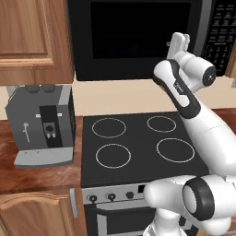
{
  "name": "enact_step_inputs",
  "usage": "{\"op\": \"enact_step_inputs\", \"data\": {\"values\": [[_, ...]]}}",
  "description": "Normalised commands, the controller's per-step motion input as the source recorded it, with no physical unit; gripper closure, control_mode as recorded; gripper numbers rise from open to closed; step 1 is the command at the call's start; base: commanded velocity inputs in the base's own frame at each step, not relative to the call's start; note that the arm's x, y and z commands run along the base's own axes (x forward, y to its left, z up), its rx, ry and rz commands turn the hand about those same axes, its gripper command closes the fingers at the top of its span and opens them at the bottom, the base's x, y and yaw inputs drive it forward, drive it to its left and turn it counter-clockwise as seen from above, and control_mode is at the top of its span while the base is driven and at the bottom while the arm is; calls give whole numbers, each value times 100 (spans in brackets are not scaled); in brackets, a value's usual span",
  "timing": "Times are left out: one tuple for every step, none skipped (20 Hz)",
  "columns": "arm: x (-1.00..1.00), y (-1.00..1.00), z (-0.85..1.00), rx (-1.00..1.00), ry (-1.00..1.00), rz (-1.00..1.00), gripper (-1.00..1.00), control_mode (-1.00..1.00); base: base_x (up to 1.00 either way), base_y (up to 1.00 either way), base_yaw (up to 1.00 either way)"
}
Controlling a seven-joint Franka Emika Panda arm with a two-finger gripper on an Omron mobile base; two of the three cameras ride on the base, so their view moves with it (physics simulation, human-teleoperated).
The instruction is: Transport the fish from the fridge to the microwave and turn on the microwave.
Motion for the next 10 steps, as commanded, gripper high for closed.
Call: {"op": "enact_step_inputs", "data": {"values": [[-23,0,0,-2,0,0,-100,-100,0,0,0],[-27,-1,0,-1,0,0,-100,-100,0,0,0],[-30,-5,0,0,0,0,-100,-100,0,0,0],[-34,-6,1,0,0,0,-100,-100,0,0,0],[-41,-10,1,0,0,0,-100,-100,0,0,0],[-48,-13,7,0,0,3,-100,-100,0,0,0],[-48,-12,6,0,0,3,-100,-100,0,0,0],[-55,-12,7,0,0,4,-100,-100,0,0,0],[-56,-11,6,0,0,4,-100,-100,0,0,0],[-59,-9,4,0,0,4,-100,-100,0,0,0]]}}
